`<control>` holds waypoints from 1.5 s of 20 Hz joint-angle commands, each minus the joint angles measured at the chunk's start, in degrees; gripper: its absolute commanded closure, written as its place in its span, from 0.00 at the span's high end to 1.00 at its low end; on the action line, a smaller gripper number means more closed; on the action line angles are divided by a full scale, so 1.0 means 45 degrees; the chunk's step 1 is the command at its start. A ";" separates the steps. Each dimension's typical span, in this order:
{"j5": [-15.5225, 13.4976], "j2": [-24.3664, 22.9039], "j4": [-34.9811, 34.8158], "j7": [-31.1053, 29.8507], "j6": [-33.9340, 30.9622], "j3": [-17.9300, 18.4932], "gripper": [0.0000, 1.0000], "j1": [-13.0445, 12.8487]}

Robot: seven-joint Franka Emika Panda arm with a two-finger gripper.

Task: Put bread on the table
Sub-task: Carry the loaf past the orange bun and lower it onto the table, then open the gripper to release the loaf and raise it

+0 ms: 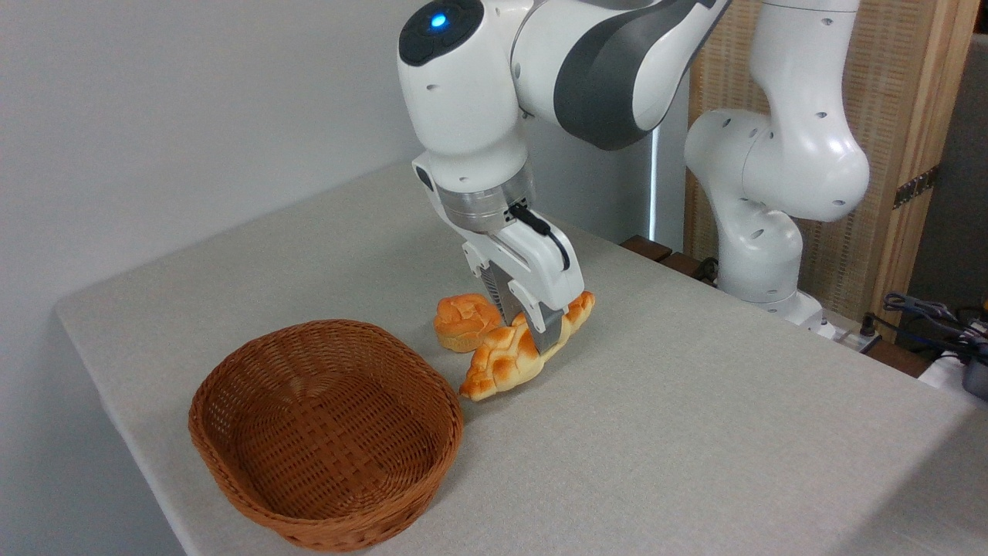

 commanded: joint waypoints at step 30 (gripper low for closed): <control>0.0733 0.0271 0.2709 -0.0303 -0.0080 0.0114 1.00 -0.0763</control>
